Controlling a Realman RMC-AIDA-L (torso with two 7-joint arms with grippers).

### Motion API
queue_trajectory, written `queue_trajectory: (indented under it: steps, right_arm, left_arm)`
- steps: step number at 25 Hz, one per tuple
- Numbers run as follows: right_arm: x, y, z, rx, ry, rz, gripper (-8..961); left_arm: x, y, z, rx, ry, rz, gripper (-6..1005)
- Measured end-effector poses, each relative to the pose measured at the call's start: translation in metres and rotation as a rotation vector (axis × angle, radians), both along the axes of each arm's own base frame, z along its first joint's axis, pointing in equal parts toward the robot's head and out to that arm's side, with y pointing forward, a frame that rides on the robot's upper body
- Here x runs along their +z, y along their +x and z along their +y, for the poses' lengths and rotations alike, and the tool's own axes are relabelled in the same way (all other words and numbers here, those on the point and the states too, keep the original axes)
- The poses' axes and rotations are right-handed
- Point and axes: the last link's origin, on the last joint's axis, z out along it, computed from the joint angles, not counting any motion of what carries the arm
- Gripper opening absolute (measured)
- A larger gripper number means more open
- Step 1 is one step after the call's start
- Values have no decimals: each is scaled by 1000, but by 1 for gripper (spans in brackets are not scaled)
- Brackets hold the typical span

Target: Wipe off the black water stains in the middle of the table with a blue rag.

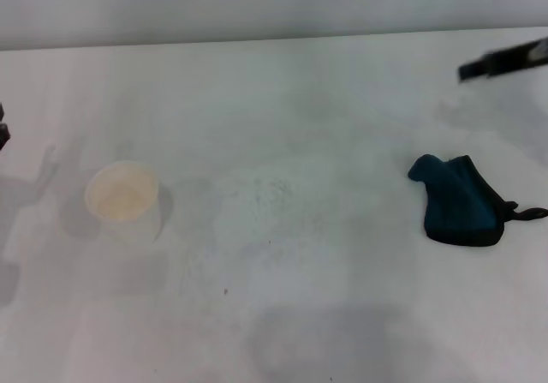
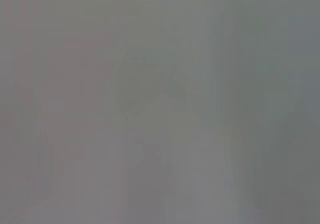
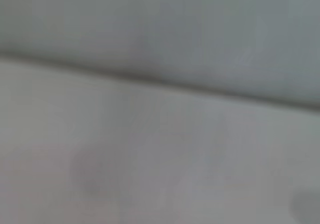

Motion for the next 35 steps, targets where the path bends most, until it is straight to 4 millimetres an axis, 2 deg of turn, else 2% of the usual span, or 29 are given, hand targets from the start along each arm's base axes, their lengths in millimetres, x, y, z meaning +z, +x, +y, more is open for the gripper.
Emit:
queue_trajectory:
  steps: [3, 9, 14, 20, 28, 35]
  right_arm:
    - [20, 14, 0, 66, 115, 63, 395]
    - [35, 54, -10, 170, 347, 170, 401]
    - [28, 89, -23, 211, 537, 245, 402]
    - [18, 121, -48, 255, 761, 202, 402]
    - [-11, 128, -74, 329, 923, 78, 401]
    - [-36, 128, -86, 333, 901, 8, 402]
  left_arm:
    - [-1, 1, 4, 8, 1, -4, 878]
    - [-2, 8, 9, 2, 15, -45, 879]
    - [0, 8, 12, 9, 24, -47, 879]
    - [3, 8, 15, 20, 55, -67, 879]
    - [4, 9, 15, 18, 63, -71, 879]
    - [2, 8, 12, 24, 64, -75, 879]
